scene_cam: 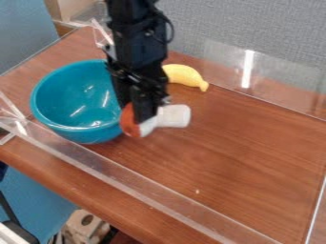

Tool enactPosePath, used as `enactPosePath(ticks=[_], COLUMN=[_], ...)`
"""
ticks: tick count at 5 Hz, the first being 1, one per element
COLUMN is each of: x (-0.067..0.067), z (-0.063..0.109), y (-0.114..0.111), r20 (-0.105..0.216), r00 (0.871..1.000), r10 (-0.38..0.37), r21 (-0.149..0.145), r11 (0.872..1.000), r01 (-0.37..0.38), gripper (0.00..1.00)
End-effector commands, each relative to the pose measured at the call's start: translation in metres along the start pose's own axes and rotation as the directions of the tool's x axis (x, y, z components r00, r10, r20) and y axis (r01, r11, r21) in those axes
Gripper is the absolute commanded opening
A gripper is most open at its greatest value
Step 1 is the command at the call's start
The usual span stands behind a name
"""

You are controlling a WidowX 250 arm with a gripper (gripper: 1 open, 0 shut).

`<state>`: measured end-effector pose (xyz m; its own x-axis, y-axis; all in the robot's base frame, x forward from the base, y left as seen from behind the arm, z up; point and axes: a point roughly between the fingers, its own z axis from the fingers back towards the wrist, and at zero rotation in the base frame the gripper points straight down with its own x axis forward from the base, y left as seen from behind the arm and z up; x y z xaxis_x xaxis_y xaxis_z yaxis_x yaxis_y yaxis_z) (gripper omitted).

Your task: Put the mushroom in the blue bowl

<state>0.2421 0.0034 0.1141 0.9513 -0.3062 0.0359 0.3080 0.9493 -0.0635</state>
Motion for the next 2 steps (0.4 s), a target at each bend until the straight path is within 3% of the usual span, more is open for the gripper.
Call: enactPosePath(ticks=[1, 2], x=[0.0133, 0.0175], z=[0.0102, 0.0065], y=[-0.0074, -0.0142], r20=[0.04, 0.033], r00=[0.999, 0.999], r10=[-0.015, -0.04], r21=[0.004, -0.009], r11=[1.0, 0.999], r01=[0.014, 0.04], gripper=[0.0, 0.0])
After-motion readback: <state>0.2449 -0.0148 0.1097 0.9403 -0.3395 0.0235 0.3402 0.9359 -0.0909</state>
